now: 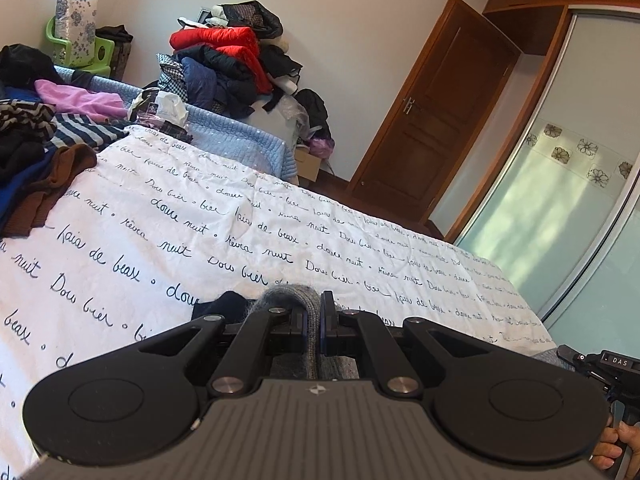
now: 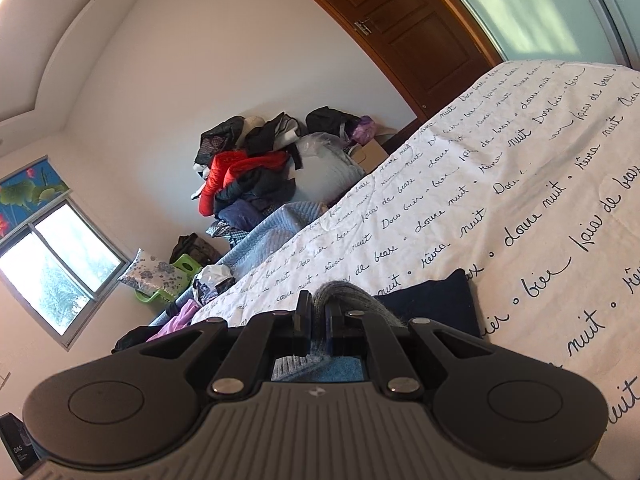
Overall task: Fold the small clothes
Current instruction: 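Lift the hem with both tools and fold it over toward the collar, then open both tools to release the folded hem onto the sweater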
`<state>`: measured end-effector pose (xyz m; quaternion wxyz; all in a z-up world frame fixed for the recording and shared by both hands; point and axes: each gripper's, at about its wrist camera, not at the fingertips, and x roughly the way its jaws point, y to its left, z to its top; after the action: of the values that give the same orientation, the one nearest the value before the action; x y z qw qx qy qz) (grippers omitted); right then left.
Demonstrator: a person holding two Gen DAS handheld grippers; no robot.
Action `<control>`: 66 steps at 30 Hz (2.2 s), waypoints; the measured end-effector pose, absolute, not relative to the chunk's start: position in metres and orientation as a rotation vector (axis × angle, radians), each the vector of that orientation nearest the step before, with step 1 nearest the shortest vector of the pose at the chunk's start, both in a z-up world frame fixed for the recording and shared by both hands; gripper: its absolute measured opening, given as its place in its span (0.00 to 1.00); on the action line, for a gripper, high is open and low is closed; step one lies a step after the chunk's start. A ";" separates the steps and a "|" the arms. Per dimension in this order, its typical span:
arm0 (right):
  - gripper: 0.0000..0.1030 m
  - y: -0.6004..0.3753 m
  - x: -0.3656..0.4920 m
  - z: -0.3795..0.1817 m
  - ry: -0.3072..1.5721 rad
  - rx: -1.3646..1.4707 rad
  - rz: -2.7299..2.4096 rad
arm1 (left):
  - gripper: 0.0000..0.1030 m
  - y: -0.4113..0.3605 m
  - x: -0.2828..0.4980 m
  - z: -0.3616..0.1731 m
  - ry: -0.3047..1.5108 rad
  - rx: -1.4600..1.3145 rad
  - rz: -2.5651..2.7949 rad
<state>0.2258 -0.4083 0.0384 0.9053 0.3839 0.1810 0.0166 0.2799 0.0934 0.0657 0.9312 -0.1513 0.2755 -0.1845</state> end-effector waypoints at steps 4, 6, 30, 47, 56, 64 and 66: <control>0.07 -0.415 0.238 0.032 0.387 0.822 0.011 | 0.06 0.087 0.298 0.060 0.592 -0.305 -0.373; 0.07 -0.418 0.245 0.028 0.395 0.837 -0.003 | 0.06 0.085 0.307 0.055 0.611 -0.309 -0.369; 0.09 -0.433 0.316 -0.018 0.505 0.908 -0.124 | 0.09 0.094 0.388 0.000 0.771 -0.559 -0.302; 0.69 -0.433 0.329 -0.006 0.514 0.773 -0.173 | 0.17 0.109 0.378 0.014 0.728 -0.505 -0.226; 0.69 -0.416 0.331 0.000 0.535 0.810 -0.009 | 0.25 0.073 0.362 0.014 0.801 -0.365 -0.464; 0.69 -0.416 0.363 -0.028 0.654 0.833 -0.023 | 0.30 0.030 0.375 -0.015 0.861 -0.301 -0.524; 0.68 -0.416 0.363 -0.030 0.659 0.783 -0.116 | 0.30 0.032 0.386 -0.022 0.855 -0.289 -0.443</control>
<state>0.3627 -0.4160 -0.0299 0.8703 0.3745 0.3150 -0.0553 0.3862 0.0316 -0.0215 0.8762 -0.1383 0.4099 -0.2124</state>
